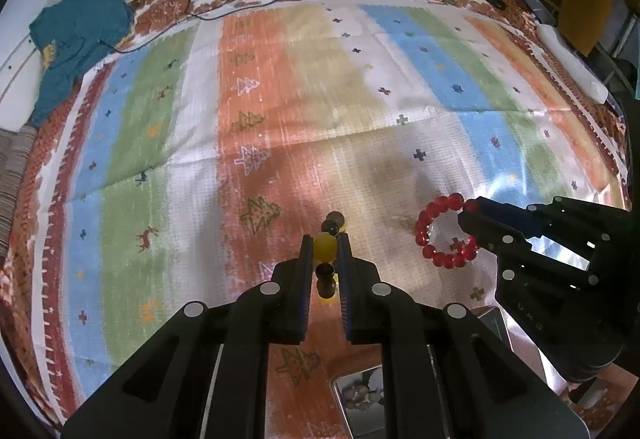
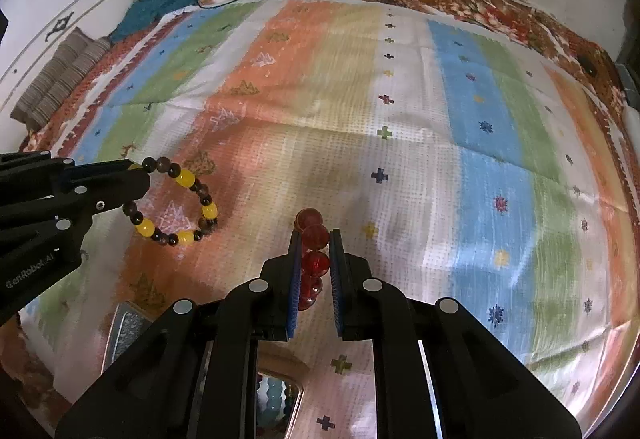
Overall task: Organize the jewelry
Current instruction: 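Lift and carry both bead bracelets over the tin with both tools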
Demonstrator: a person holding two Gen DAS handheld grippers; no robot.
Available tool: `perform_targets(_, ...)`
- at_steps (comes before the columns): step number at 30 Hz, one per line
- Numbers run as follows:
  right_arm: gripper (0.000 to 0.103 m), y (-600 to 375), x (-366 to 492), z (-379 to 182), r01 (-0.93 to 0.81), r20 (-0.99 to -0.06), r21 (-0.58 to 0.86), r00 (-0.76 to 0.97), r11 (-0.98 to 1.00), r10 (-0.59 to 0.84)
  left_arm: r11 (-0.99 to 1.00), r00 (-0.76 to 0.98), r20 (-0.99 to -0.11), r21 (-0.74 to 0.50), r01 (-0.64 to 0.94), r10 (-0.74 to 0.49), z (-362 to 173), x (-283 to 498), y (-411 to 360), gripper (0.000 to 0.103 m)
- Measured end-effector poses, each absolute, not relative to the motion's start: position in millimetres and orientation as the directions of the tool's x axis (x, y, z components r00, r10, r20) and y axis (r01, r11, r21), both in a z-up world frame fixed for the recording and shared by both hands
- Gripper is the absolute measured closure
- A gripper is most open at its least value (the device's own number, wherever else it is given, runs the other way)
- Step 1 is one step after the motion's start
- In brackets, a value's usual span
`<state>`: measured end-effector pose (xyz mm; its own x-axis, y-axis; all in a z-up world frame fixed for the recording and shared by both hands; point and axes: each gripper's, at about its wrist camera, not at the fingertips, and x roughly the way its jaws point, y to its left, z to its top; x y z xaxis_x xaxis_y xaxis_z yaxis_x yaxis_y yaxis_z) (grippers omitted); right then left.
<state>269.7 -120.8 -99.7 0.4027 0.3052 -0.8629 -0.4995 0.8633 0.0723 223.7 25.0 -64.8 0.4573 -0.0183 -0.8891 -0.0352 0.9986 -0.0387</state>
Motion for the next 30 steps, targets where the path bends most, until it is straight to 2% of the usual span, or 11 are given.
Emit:
perform_targets(19, 0.089, -136, 250, -71, -0.495, -0.819, 0.110, 0.446, 0.862, 0.361, 0.995, 0.517, -0.853, -0.100, -0.015, -0.078, -32, 192, 15, 0.092)
perform_targets(30, 0.089, -144, 230, -58, -0.503, -0.797, 0.118, 0.467, 0.856, 0.384, 0.995, 0.547, -0.833, -0.094, 0.012, -0.085, -19, 168, 5, 0.092)
